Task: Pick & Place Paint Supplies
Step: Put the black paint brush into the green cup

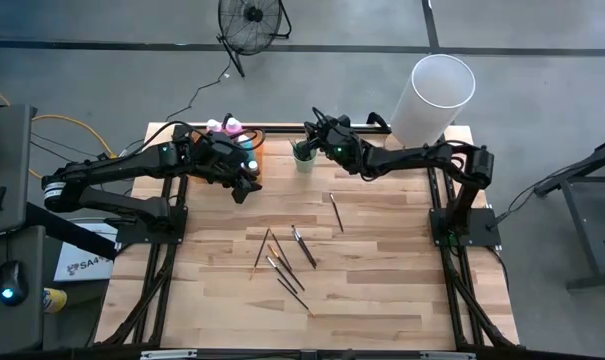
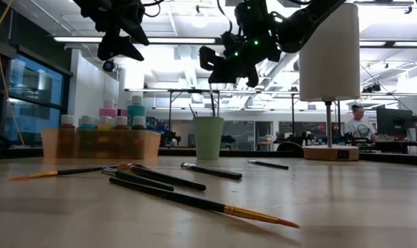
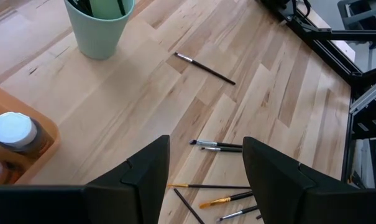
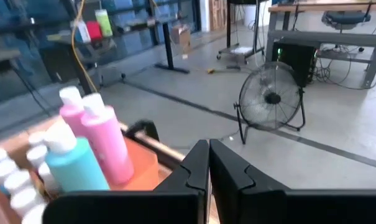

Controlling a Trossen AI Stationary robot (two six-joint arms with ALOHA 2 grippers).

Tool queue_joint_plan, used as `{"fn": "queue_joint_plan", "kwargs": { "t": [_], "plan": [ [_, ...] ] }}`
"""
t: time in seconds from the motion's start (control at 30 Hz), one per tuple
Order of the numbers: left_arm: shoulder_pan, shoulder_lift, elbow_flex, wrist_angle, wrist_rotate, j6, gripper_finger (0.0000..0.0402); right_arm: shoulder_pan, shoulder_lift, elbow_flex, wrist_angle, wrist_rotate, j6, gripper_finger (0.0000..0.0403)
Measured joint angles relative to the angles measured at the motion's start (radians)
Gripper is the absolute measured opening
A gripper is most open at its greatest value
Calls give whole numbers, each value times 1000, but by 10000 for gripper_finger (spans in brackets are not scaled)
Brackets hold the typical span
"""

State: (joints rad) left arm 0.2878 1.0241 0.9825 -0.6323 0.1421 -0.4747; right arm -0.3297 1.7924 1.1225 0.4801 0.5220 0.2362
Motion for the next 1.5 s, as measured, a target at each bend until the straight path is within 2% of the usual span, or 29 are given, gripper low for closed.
{"fn": "queue_joint_plan", "kwargs": {
  "t": [0.53,0.87,1.0,1.2,1.4,1.5],
  "plan": [
    [0,0,0,0,0,25,200,-5,0,0,-46,-56,-56,10],
    [0,-23,0,1,-13,64,200,-3,0,0,-60,-87,-20,126],
    [0,-60,0,1,-36,95,200,16,-38,0,-91,-97,-2,155],
    [0,-108,0,1,-56,154,200,43,-159,0,-287,-23,40,158],
    [0,-124,0,1,-58,218,200,56,-299,1,-542,-50,194,146],
    [0,-126,0,3,-59,246,200,67,-323,81,-714,-60,246,141]
  ]
}}
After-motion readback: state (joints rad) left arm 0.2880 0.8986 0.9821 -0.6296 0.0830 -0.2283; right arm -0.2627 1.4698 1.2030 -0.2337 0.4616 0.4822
